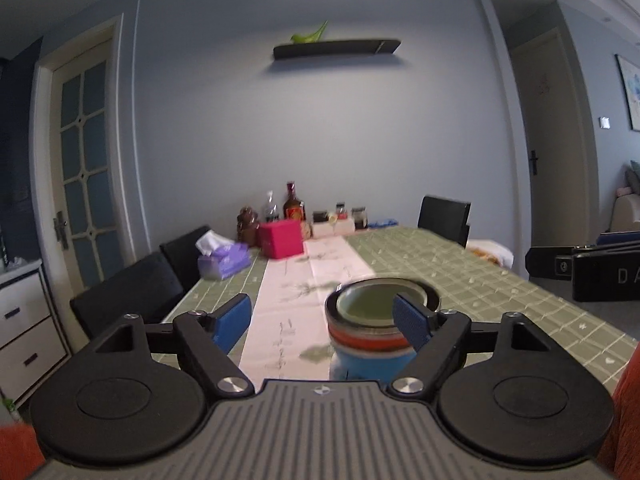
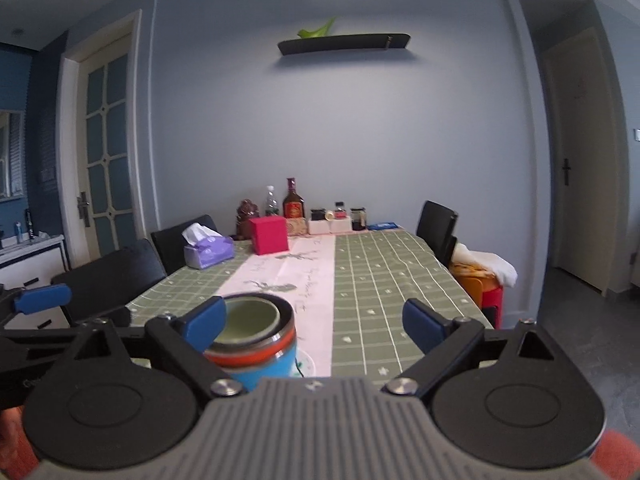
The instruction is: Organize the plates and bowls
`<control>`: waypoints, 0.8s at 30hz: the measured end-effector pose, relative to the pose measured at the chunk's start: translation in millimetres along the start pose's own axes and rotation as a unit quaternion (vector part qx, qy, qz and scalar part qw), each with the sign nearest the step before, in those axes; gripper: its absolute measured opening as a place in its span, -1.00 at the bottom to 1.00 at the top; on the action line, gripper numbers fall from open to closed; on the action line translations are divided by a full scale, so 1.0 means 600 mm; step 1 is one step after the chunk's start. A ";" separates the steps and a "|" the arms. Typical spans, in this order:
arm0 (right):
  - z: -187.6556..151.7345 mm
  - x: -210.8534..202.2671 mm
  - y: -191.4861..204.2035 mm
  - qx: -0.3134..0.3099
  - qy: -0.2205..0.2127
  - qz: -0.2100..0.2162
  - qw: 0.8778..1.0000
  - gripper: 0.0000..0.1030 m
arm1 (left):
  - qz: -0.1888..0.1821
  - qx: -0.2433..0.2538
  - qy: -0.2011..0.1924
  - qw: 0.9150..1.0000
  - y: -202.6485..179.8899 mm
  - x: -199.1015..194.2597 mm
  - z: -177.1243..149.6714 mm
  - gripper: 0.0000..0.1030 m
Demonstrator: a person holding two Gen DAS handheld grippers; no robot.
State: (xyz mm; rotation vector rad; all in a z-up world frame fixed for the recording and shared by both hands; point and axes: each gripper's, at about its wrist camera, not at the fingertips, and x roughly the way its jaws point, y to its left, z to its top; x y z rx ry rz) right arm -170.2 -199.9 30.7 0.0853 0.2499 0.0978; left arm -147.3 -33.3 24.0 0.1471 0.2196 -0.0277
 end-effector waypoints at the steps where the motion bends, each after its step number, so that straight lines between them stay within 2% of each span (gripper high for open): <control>1: -0.007 0.003 0.002 0.001 0.008 0.000 1.000 0.81 | -0.002 -0.004 0.020 1.000 0.000 0.004 -0.006 0.86; 5: -0.040 0.024 0.014 -0.001 0.063 -0.012 0.998 0.81 | -0.009 -0.012 0.106 0.994 -0.004 0.036 -0.030 0.86; 8: -0.060 0.039 0.013 0.008 0.103 -0.012 0.995 0.81 | -0.004 -0.003 0.137 0.991 -0.008 0.043 -0.049 0.86; 14: -0.078 0.045 0.011 0.018 0.132 -0.007 0.991 0.81 | -0.016 -0.016 0.153 0.988 -0.005 0.040 -0.054 0.86; 24: -0.082 0.046 0.017 0.012 0.148 -0.005 0.989 0.81 | -0.014 -0.031 0.171 0.985 0.002 0.045 -0.056 0.86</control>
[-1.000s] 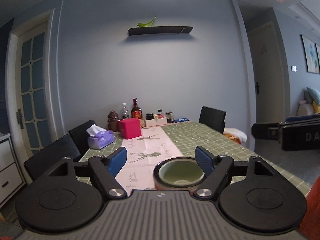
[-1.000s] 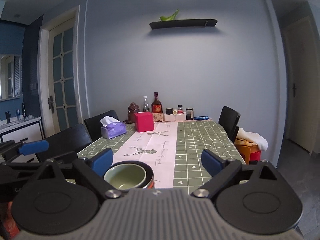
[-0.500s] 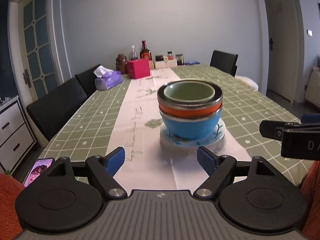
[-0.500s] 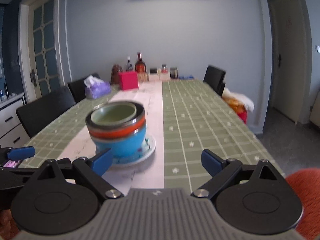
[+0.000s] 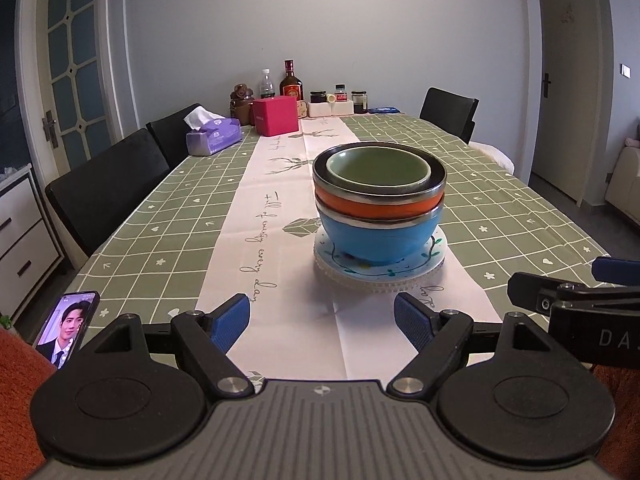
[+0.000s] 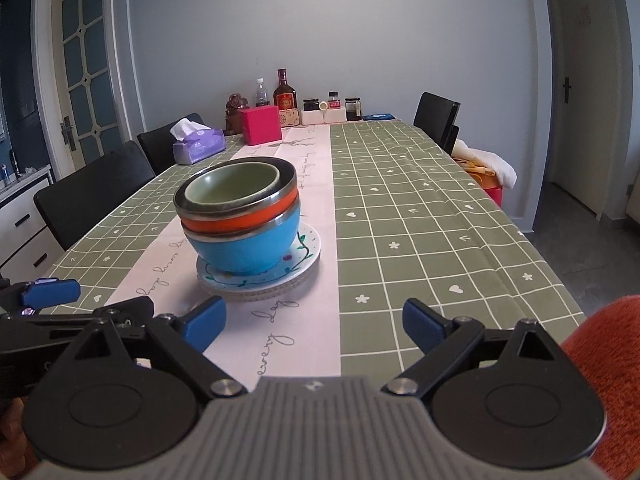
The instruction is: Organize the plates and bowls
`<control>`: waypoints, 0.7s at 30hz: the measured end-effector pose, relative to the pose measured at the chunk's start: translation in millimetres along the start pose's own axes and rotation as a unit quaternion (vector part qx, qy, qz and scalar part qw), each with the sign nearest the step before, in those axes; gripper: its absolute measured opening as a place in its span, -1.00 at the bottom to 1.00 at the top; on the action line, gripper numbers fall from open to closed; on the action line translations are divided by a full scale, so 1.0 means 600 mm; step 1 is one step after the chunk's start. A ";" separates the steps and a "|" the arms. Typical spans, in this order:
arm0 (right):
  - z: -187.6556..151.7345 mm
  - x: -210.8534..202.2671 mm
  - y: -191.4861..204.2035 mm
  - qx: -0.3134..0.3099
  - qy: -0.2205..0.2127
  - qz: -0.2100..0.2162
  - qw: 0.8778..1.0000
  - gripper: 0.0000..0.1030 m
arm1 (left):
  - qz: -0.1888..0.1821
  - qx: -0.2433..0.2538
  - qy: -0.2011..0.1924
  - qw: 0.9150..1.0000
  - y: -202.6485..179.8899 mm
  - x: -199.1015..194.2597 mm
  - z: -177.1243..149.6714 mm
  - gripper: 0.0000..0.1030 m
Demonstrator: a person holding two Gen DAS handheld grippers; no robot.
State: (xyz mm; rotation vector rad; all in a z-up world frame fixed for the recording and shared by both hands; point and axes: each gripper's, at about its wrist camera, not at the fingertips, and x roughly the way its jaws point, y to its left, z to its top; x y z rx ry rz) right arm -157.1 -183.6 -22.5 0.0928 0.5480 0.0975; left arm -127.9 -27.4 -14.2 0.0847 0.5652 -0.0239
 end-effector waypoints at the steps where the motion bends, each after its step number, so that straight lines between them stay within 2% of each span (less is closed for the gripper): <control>1: 0.000 0.000 0.001 -0.001 0.000 0.000 1.000 0.81 | -0.001 -0.002 0.002 1.000 0.001 0.001 0.001 0.86; 21: 0.002 -0.006 0.010 -0.005 -0.009 0.007 1.000 0.81 | 0.001 -0.005 -0.006 1.000 0.005 -0.007 0.006 0.86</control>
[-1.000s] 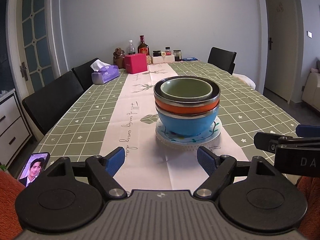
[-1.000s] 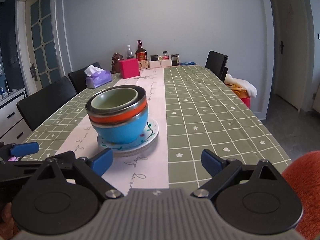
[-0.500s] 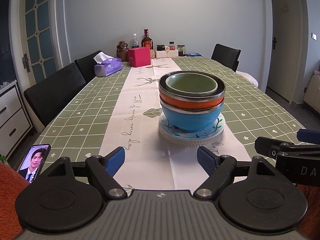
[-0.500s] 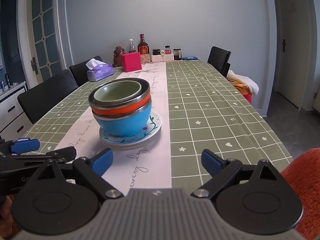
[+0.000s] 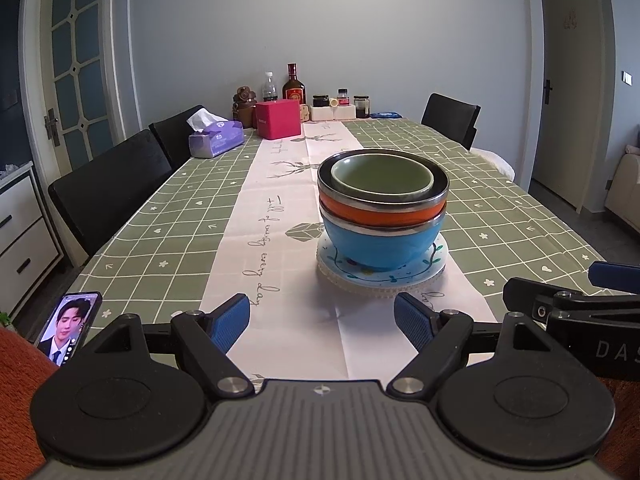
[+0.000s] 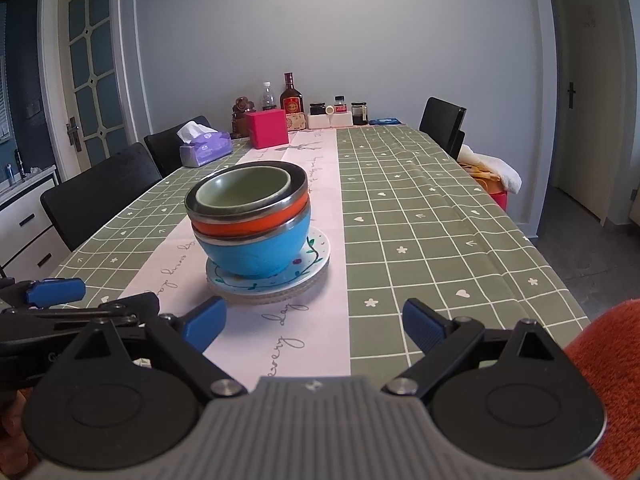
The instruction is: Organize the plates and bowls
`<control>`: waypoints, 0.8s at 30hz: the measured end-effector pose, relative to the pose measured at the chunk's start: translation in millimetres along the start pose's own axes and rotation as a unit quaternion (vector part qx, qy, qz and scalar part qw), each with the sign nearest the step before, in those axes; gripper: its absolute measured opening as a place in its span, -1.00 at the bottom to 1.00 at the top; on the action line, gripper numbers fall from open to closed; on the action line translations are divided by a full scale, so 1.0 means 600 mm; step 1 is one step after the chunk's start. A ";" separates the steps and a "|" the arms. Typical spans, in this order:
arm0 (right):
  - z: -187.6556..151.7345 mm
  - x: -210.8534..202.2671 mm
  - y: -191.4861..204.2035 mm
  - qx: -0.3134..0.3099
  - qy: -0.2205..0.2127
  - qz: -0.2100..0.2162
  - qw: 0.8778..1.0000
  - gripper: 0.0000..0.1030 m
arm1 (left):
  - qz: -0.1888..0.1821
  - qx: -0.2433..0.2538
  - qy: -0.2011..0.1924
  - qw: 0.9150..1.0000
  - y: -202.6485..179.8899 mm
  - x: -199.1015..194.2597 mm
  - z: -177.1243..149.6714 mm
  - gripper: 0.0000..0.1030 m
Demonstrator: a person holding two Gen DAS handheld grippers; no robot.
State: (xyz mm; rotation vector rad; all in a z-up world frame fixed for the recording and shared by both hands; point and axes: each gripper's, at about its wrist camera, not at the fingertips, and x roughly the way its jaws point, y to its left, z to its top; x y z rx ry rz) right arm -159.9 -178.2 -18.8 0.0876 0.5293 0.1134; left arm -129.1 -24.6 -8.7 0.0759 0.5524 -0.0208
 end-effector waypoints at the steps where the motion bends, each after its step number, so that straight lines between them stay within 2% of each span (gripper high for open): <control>1: 0.000 0.000 0.000 0.000 -0.001 0.000 1.000 0.81 | 0.000 0.001 -0.002 1.000 0.000 -0.001 0.001 0.86; 24: 0.018 -0.018 0.009 -0.006 -0.021 0.005 1.000 0.81 | 0.000 -0.001 -0.033 0.999 0.009 -0.019 0.025 0.86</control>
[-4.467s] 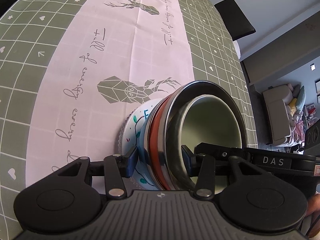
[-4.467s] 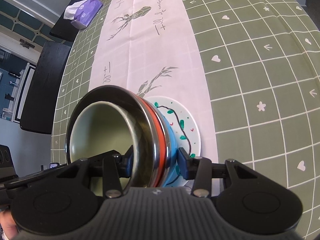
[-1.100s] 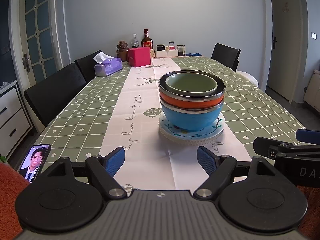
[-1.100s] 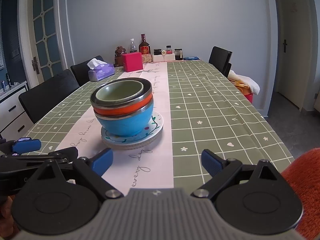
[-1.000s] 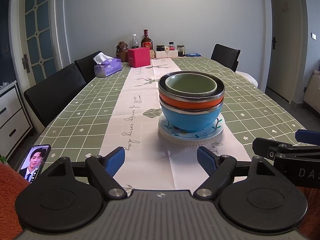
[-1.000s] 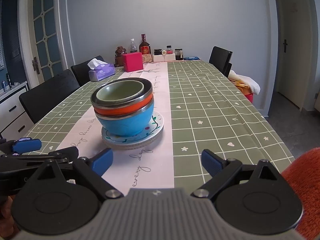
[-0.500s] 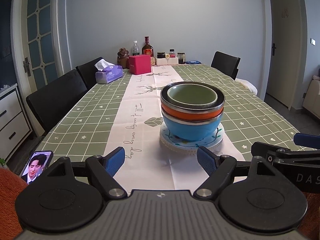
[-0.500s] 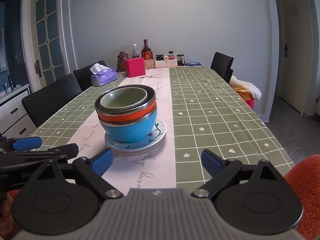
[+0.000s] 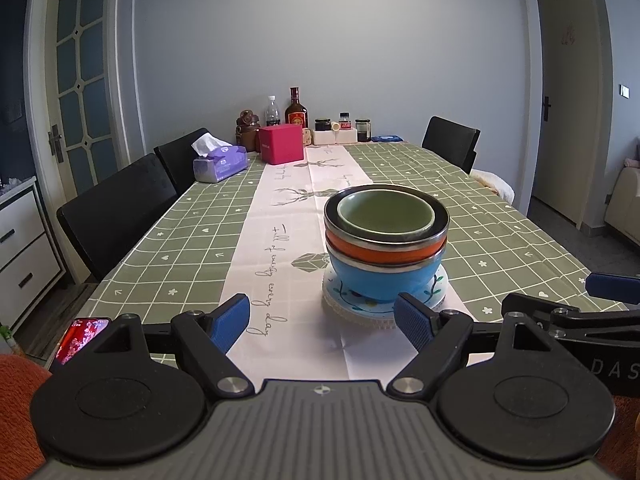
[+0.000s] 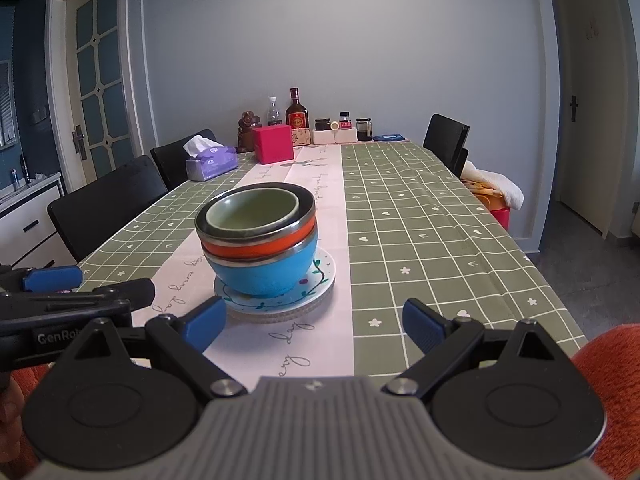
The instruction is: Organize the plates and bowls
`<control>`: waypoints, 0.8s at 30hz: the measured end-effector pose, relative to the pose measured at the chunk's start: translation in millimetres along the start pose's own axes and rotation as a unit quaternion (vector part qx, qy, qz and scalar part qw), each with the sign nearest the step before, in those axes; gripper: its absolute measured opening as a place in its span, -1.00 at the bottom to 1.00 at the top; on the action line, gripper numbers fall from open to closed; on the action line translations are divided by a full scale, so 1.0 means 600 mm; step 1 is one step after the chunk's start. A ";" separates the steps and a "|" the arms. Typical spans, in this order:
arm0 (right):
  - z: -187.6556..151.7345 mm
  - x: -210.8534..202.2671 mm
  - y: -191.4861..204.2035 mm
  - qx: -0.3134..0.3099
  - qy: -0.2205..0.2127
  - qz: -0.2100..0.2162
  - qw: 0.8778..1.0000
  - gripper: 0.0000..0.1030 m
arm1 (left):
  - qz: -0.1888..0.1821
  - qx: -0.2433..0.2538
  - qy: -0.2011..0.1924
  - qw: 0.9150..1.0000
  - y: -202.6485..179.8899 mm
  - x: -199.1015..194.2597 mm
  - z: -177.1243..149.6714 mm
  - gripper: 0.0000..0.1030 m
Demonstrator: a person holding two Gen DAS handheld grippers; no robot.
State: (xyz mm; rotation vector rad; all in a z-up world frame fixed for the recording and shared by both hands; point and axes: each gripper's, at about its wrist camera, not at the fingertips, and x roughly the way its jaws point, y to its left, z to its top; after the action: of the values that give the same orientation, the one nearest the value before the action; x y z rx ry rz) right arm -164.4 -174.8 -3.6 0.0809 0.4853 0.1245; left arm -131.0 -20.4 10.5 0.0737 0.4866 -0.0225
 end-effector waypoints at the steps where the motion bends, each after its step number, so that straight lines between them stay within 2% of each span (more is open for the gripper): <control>1: 0.001 -0.001 0.001 -0.001 -0.002 0.000 1.000 0.81 | 0.000 -0.001 -0.002 1.000 0.001 -0.001 0.001 0.86; 24: 0.010 -0.016 0.006 -0.004 -0.013 0.005 1.000 0.81 | 0.000 -0.004 -0.019 1.000 0.004 -0.018 0.013 0.86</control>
State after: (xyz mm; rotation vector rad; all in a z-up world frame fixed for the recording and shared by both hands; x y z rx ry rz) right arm -170.3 -172.6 6.3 0.0762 0.4593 0.1344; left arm -136.7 -18.5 22.8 0.0661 0.4485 -0.0224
